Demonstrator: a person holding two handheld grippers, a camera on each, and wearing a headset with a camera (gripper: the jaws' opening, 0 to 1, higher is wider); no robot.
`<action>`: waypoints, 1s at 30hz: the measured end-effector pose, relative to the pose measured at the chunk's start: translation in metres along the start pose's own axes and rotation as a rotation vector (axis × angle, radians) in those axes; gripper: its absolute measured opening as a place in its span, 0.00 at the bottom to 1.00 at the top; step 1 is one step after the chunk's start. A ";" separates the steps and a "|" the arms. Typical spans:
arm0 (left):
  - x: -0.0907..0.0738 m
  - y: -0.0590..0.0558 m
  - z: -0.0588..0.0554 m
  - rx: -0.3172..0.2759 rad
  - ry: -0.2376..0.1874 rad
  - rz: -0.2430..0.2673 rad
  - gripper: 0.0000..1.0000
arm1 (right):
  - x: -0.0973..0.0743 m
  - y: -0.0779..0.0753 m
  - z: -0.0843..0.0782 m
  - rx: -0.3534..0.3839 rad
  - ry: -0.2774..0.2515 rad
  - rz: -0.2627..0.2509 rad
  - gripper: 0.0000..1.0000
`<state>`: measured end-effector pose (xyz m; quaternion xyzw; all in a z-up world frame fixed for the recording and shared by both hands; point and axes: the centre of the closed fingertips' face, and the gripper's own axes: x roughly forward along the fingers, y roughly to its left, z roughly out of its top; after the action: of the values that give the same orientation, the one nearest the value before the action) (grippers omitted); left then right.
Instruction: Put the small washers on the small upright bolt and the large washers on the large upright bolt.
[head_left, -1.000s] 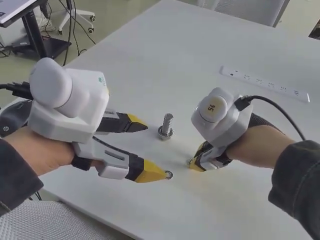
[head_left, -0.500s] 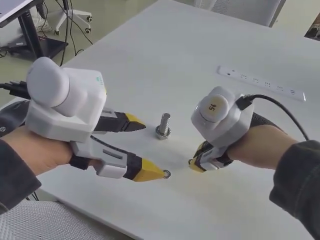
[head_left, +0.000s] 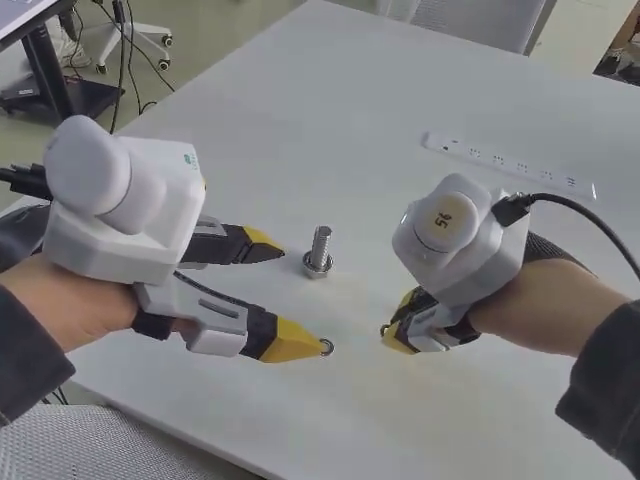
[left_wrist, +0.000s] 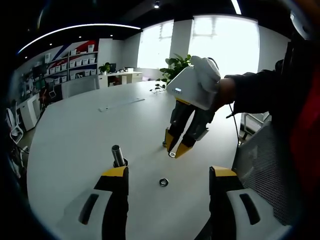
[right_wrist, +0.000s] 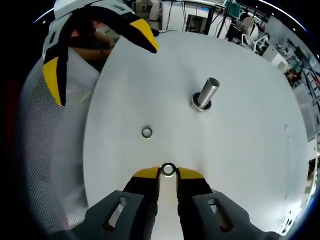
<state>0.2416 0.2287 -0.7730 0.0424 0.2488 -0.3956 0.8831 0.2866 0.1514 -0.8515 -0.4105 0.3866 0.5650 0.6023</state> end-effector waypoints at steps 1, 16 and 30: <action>0.000 0.000 0.000 0.000 0.000 -0.001 0.65 | -0.001 0.001 0.000 0.001 -0.003 -0.001 0.14; -0.001 -0.002 0.001 0.005 -0.001 -0.007 0.65 | -0.028 0.008 -0.023 0.063 -0.026 -0.034 0.14; 0.000 -0.004 0.001 0.010 0.004 -0.015 0.65 | -0.050 -0.017 -0.052 0.157 -0.017 -0.099 0.14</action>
<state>0.2395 0.2260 -0.7714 0.0456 0.2487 -0.4032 0.8795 0.2999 0.0842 -0.8233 -0.3759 0.4040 0.5059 0.6630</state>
